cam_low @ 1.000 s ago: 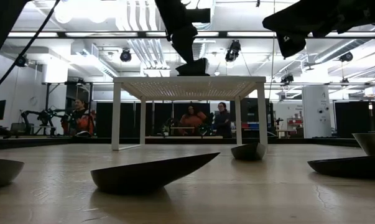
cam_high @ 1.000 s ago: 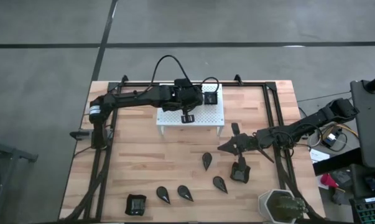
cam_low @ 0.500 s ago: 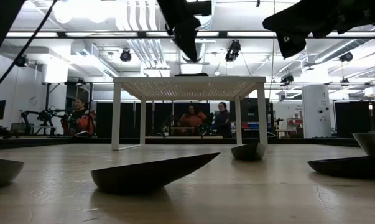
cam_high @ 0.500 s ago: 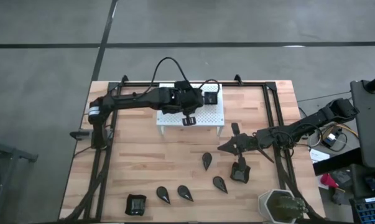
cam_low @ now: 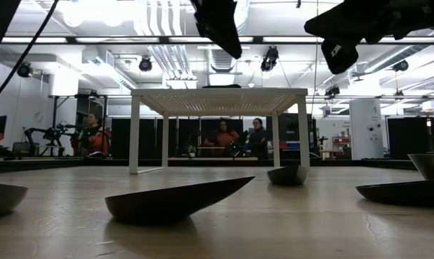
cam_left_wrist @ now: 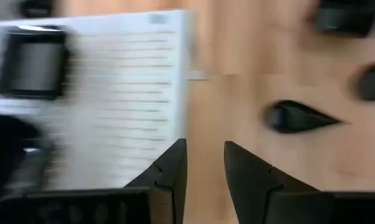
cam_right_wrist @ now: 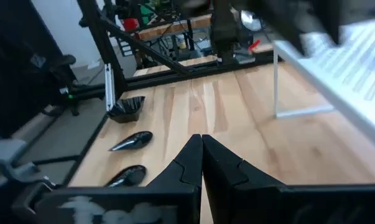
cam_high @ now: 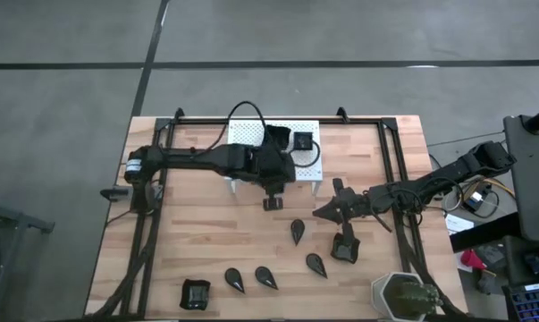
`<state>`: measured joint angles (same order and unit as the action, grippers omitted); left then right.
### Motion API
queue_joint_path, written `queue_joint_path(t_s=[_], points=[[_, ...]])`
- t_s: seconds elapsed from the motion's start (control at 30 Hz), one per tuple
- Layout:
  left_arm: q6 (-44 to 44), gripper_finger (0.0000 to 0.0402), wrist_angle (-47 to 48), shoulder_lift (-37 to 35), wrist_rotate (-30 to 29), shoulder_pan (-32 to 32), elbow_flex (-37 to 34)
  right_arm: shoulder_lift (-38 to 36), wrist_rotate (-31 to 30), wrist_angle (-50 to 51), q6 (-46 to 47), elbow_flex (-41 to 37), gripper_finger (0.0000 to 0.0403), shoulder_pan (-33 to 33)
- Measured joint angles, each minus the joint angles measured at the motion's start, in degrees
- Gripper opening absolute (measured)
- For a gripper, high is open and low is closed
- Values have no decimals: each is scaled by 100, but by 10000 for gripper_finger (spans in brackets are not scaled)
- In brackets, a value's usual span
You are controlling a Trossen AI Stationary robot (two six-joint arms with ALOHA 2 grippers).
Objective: Pick & Place Mini shaped plates
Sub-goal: Stack the distorted square plate on top of the distorted square plate on the shelf
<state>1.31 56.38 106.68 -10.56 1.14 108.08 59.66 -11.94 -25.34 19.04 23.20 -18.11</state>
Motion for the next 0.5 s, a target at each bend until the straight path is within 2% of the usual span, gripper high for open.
queue_joint_path(t_s=[0.07,0.23,0.37,0.5], points=[[-144,101,-83,-7,158,108,-125,-2,149,144,296,0,8,0],[-234,101,-482,-39,74,474,-526,-2,611,650,834,-4,8,-15],[-317,101,-1208,-184,51,768,-1007,-2,857,784,1031,10,8,-13],[-393,101,-2037,-413,60,991,-1548,-4,967,1635,1373,267,8,-13]])
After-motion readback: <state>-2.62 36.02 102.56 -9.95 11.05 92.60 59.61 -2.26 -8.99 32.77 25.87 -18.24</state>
